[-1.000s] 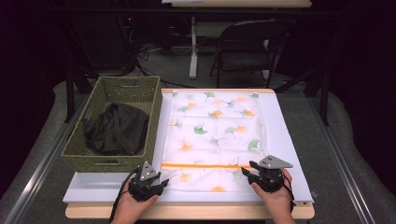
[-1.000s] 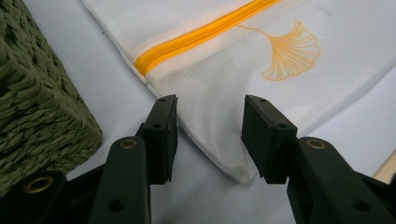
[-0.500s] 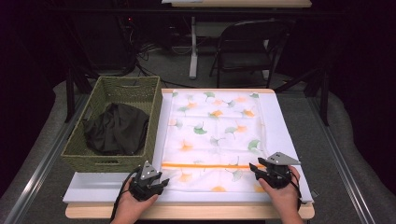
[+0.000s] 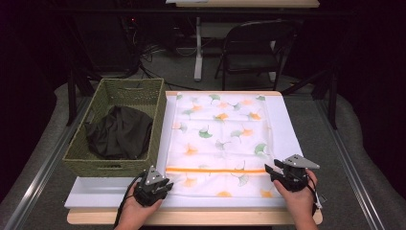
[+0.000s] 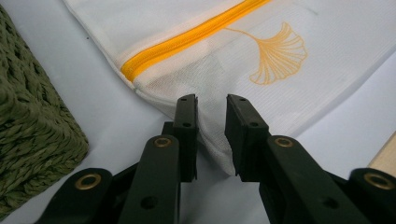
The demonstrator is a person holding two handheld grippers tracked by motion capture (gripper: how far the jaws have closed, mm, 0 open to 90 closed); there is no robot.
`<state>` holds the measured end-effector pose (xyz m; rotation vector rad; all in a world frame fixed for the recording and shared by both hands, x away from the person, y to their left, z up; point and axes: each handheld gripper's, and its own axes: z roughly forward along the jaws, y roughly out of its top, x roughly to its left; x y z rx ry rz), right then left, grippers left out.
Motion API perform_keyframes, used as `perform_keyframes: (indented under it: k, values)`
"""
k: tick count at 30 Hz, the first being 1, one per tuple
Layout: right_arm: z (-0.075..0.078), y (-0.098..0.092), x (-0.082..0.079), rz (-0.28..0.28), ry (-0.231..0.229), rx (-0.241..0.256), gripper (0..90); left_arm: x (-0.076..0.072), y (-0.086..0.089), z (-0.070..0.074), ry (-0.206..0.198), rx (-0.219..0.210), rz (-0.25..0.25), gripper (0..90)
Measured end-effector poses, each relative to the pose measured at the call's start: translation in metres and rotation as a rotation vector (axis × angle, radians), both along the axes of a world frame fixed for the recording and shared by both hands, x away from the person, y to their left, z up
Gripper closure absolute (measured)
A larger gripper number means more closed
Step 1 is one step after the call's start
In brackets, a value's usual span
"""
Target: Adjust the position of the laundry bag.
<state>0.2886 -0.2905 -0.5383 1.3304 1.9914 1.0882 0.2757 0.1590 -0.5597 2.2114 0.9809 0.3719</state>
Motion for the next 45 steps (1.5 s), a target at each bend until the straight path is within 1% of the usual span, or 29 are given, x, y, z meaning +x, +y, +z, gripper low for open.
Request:
perform_keyframes:
  k: [4, 10, 11, 15, 19, 22, 25, 26, 29, 30, 32, 33, 36, 37, 40, 42, 45]
  values:
    - [0.000, -0.003, 0.000, -0.010, 0.004, 0.009, 55.0, 0.001, 0.000, 0.000, 0.010, -0.003, 0.003, 78.4]
    - [-0.001, -0.006, 0.002, -0.019, 0.006, 0.006, 55.0, 0.002, 0.000, 0.001, 0.007, 0.000, 0.009, 83.0]
    - [-0.002, -0.007, 0.002, -0.020, 0.010, 0.013, 55.0, 0.002, 0.000, 0.001, 0.009, -0.003, 0.008, 84.9]
    - [-0.002, -0.007, 0.002, -0.023, 0.010, 0.011, 55.0, 0.002, -0.001, 0.001, 0.009, -0.003, 0.006, 86.6]
    - [-0.003, -0.007, 0.003, -0.024, 0.010, 0.012, 55.0, 0.003, 0.000, 0.001, 0.019, -0.012, 0.006, 87.4]
    - [-0.003, -0.008, 0.004, -0.028, 0.016, 0.015, 55.0, 0.003, 0.001, 0.000, 0.027, -0.029, 0.008, 87.6]
    - [-0.004, -0.009, 0.006, -0.040, 0.018, 0.011, 54.9, 0.004, 0.002, 0.000, 0.025, -0.034, 0.004, 87.6]
    - [-0.005, -0.010, 0.008, -0.051, 0.027, 0.011, 55.0, 0.004, 0.002, 0.000, 0.024, -0.035, 0.004, 87.6]
    - [-0.006, -0.013, 0.011, -0.060, 0.036, 0.011, 55.0, 0.004, 0.003, 0.000, 0.028, -0.041, 0.009, 87.6]
    - [-0.008, -0.015, 0.014, -0.071, 0.048, 0.015, 54.9, 0.004, 0.003, -0.001, 0.030, -0.045, 0.011, 87.6]
    - [-0.009, -0.016, 0.016, -0.075, 0.053, 0.018, 54.7, 0.004, 0.003, -0.001, 0.030, -0.051, 0.013, 87.6]
    - [-0.010, -0.017, 0.017, -0.078, 0.064, 0.019, 54.6, 0.004, 0.003, -0.001, 0.031, -0.052, 0.013, 87.7]
    - [-0.013, -0.020, 0.020, -0.088, 0.082, 0.034, 53.8, 0.005, 0.003, -0.001, 0.031, -0.052, 0.009, 87.7]
    - [-0.013, -0.022, 0.021, -0.095, 0.091, 0.048, 53.1, 0.005, 0.003, -0.001, 0.032, -0.053, 0.009, 87.7]
    - [-0.014, -0.024, 0.022, -0.104, 0.092, 0.049, 52.8, 0.005, 0.004, -0.001, 0.037, -0.056, 0.011, 87.8]
    - [-0.014, -0.027, 0.024, -0.120, 0.094, 0.062, 52.5, 0.005, 0.004, -0.001, 0.041, -0.060, 0.016, 87.9]
    - [-0.015, -0.029, 0.025, -0.131, 0.094, 0.066, 52.3, 0.005, 0.004, -0.001, 0.043, -0.067, 0.017, 87.9]
